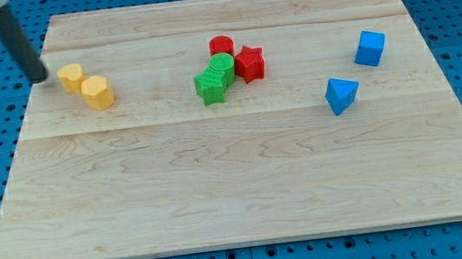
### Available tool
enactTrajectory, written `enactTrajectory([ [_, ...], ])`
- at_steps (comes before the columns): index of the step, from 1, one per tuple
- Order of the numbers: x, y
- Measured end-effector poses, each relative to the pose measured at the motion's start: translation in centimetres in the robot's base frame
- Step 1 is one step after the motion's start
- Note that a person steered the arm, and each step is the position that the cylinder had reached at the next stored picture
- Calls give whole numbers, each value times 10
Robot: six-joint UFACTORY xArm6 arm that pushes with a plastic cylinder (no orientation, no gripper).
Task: Move the yellow hexagon to the top top right of the blue triangle
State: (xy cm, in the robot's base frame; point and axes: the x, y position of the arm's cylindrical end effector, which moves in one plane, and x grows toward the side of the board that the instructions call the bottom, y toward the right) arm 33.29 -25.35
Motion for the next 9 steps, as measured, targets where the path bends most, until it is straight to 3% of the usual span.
enactTrajectory([
  [2,61,96],
  [5,136,142],
  [7,190,136],
  [8,211,210],
  [9,188,238],
])
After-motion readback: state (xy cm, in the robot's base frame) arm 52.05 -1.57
